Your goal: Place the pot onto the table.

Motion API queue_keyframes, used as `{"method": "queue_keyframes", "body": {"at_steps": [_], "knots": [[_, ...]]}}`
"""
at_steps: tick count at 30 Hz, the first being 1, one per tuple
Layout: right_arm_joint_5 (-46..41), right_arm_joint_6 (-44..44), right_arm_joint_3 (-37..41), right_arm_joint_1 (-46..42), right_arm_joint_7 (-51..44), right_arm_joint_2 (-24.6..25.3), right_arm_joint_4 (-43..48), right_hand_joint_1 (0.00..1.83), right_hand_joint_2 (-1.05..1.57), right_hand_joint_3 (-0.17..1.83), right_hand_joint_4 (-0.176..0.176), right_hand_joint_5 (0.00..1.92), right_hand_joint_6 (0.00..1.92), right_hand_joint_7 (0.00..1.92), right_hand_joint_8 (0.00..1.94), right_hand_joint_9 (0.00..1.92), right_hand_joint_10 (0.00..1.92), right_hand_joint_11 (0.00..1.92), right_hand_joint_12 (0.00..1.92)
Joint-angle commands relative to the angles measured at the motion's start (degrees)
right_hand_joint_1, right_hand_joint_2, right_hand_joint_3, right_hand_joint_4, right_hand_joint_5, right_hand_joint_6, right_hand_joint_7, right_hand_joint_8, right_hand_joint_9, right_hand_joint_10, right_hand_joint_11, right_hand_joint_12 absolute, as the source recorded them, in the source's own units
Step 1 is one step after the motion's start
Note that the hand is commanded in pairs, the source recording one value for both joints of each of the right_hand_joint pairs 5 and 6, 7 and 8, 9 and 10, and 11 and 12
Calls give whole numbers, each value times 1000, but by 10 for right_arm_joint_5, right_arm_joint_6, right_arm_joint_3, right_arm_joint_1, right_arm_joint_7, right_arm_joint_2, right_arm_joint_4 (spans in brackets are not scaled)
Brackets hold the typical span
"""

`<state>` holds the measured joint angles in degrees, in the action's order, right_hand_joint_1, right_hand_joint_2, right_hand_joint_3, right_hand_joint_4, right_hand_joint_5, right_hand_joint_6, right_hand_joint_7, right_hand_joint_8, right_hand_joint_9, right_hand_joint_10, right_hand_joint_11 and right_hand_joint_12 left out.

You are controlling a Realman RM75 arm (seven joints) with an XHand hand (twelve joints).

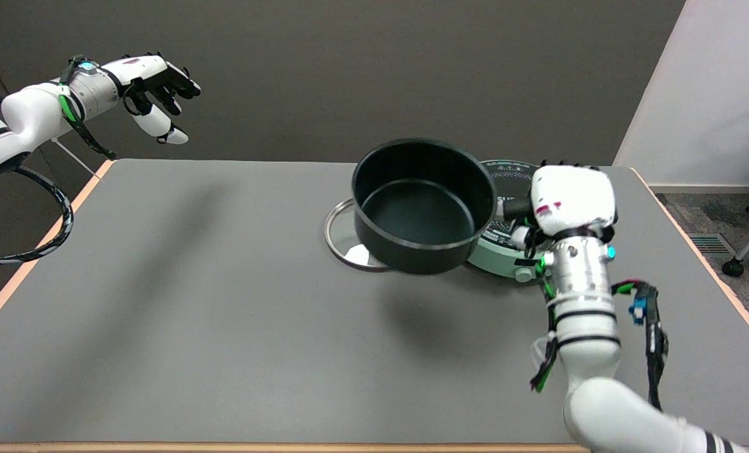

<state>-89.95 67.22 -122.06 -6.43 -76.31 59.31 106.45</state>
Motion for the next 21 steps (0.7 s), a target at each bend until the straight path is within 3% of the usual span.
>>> {"method": "queue_keyframes", "body": {"at_steps": [1, 12, 21], "knots": [[180, -12, -51, -118, 21, 109, -21, 1185, 890, 1376, -78, 1798, 1798, 1798, 1798, 1798, 1798, 1798, 1798], [157, -16, -95, -121, 17, 155, -54, 1187, 893, 1374, -79, 1796, 1796, 1796, 1796, 1796, 1796, 1796, 1796], [141, -18, -100, -121, 22, 163, -75, 1188, 881, 1385, -81, 1788, 1788, 1788, 1788, 1788, 1788, 1788, 1788]]}}
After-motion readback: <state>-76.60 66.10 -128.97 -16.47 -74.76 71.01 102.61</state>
